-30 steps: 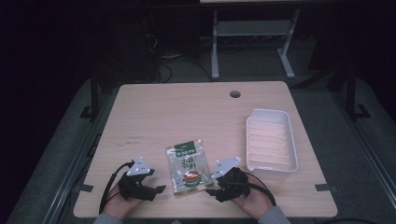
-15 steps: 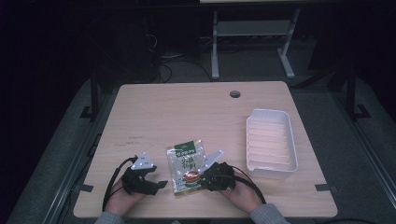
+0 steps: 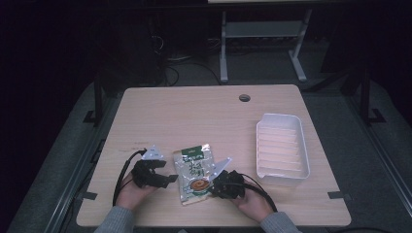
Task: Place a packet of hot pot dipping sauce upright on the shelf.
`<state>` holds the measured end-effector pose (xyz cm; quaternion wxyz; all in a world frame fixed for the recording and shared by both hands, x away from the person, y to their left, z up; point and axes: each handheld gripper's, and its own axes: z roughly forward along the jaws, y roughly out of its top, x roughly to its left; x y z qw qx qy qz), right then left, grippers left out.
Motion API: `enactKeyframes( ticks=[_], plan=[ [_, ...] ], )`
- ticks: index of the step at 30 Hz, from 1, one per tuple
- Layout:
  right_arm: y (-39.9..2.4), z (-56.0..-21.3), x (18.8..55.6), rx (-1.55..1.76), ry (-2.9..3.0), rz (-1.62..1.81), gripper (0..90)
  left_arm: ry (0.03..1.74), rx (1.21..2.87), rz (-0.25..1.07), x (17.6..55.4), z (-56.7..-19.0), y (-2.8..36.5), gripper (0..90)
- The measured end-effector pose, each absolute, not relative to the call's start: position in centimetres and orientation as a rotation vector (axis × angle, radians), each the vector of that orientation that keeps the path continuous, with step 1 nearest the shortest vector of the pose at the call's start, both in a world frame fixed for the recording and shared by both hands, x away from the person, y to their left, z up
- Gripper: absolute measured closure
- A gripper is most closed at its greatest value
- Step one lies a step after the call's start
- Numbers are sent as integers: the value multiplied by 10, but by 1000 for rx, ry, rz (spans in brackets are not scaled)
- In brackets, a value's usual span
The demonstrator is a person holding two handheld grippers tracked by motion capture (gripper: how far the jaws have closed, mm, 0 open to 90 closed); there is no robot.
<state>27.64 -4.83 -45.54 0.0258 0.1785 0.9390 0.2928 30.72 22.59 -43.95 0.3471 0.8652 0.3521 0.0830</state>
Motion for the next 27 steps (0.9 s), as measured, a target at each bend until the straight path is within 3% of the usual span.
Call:
enactKeyframes(
  ticks=[18, 27],
  plan=[
    [-45, -455, 271, 534, 2871, 870, 898, 1039, 2252, 126, 364, -446, 213, 262],
    [-46, -455, 272, 528, 2869, 876, 898, 1038, 2231, 8, 373, -449, 209, 382]
  ],
)
